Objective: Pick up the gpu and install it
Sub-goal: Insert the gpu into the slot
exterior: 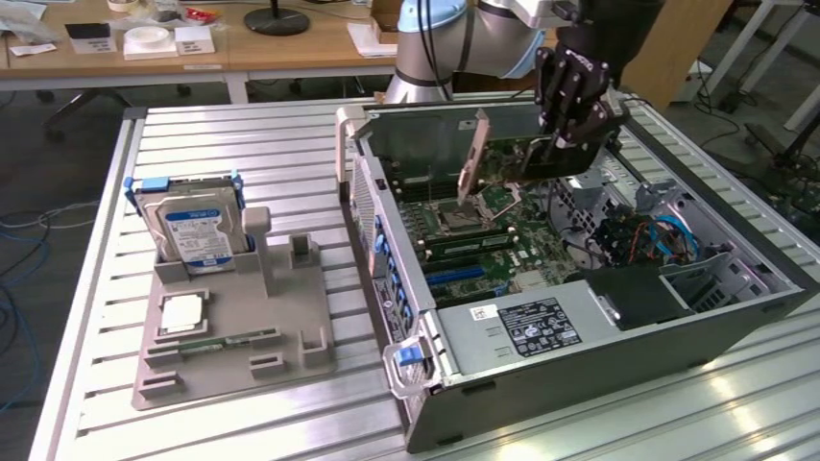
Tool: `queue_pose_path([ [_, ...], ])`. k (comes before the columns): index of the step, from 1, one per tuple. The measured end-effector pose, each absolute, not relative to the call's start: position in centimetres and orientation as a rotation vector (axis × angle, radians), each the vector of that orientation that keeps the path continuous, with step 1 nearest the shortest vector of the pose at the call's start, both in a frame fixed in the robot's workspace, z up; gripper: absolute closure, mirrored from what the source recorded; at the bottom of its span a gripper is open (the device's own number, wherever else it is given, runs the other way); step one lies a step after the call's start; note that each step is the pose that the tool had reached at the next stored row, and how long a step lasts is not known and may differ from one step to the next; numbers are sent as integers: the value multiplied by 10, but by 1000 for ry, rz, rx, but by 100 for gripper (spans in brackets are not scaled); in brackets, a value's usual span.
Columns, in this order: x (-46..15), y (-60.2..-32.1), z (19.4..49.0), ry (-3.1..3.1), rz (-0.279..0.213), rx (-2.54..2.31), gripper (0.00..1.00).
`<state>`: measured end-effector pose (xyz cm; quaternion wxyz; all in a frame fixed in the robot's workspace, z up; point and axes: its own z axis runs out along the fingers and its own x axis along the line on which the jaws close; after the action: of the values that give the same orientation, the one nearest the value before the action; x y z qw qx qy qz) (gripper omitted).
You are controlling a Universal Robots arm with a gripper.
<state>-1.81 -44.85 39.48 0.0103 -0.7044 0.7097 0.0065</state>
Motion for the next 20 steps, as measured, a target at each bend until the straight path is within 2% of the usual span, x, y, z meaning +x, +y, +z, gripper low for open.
queue_pose_path([
  [20,-25,-448,388,2215,21,-2198,73],
])
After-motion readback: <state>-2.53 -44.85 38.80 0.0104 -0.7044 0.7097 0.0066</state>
